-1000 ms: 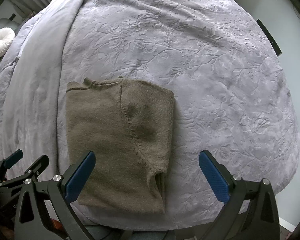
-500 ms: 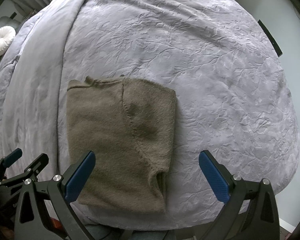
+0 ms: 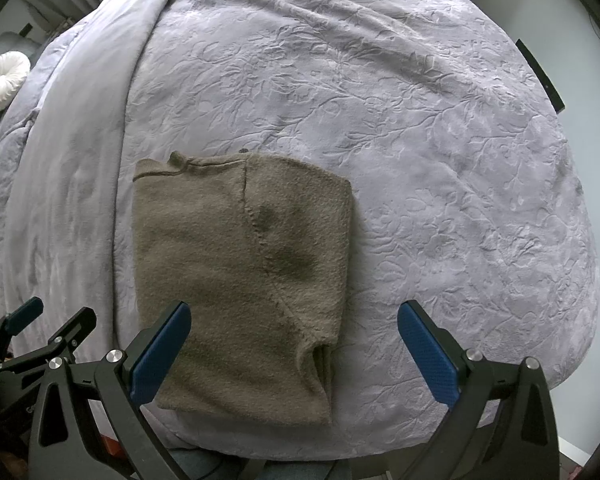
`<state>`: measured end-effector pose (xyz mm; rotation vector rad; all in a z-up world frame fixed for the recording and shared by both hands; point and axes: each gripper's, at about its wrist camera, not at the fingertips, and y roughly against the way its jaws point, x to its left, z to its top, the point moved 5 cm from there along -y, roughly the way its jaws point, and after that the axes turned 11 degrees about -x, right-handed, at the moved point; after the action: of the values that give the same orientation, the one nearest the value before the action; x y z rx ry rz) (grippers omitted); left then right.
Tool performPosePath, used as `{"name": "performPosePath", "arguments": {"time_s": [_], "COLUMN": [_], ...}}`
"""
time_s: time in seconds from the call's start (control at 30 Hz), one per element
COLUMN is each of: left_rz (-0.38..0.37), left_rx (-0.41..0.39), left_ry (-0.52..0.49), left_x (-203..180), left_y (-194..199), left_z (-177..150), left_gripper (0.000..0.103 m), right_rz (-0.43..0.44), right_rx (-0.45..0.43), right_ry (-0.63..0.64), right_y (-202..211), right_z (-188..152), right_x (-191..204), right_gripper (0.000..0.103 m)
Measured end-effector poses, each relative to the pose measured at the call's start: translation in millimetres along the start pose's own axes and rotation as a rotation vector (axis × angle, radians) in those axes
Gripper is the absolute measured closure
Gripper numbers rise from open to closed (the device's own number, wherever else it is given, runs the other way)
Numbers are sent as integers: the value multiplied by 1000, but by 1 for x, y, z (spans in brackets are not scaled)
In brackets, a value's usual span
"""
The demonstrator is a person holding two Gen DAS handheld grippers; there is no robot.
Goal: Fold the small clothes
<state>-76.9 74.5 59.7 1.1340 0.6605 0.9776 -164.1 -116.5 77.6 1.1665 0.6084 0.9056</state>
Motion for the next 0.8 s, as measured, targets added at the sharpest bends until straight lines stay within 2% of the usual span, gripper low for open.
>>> {"name": "performPosePath", "arguments": {"time_s": [0.8], "left_rz": [26], "left_rx": [9], "left_ry": [7], "left_x": [6], "left_y": [-6], "left_z": [1], "left_gripper": [11], "right_rz": [2], "right_rx": [11], "right_ry": [17], "right_y": [-4], "right_z": [3], "right_x": [0], "right_gripper": [0]}}
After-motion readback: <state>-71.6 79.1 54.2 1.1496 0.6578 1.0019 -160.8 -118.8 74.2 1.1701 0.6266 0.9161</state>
